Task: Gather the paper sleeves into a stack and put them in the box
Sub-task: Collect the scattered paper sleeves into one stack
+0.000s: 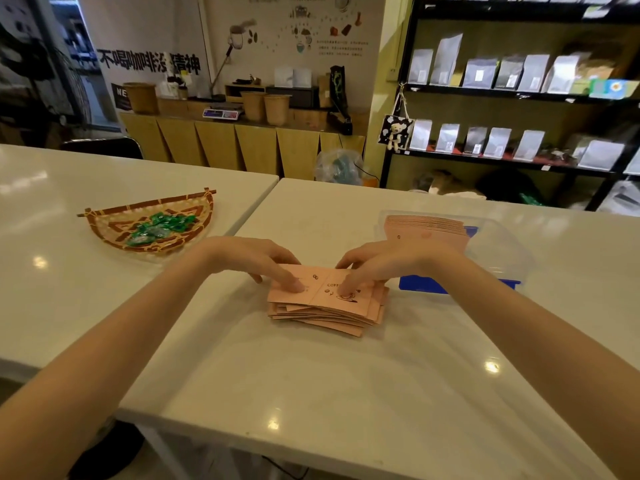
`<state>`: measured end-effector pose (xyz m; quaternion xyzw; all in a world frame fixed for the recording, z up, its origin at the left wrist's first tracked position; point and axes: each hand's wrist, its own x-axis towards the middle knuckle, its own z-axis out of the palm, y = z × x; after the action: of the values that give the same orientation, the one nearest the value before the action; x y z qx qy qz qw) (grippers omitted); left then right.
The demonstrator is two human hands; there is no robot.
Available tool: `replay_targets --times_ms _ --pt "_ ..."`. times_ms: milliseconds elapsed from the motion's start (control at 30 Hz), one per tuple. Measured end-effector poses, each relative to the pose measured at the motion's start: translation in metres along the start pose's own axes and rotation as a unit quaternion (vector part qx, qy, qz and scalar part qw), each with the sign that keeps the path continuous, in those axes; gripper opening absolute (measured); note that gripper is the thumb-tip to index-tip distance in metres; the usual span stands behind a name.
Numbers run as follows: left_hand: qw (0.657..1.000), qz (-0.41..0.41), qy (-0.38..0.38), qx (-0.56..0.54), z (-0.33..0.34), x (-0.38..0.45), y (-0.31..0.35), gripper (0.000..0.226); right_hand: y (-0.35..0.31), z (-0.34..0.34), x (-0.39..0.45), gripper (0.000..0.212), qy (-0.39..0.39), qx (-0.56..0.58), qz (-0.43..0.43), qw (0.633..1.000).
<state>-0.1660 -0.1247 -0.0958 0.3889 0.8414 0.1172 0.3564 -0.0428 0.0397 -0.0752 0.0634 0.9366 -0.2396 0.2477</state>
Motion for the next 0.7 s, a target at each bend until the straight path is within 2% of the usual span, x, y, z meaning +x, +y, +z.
replay_targets --times_ms 200,433,700 --pt "0.999 -0.019 -0.017 -0.020 0.000 0.005 0.004 0.061 -0.001 -0.001 0.003 0.055 0.007 0.018 0.008 1.000" --pt "1.000 -0.011 0.003 0.000 0.004 -0.004 0.010 0.054 0.000 0.003 0.000 0.052 0.014 0.022 -0.001 1.000" --pt "0.999 0.038 0.031 0.019 0.014 -0.024 0.019 0.050 0.004 0.024 -0.028 0.054 0.104 0.040 -0.014 0.994"
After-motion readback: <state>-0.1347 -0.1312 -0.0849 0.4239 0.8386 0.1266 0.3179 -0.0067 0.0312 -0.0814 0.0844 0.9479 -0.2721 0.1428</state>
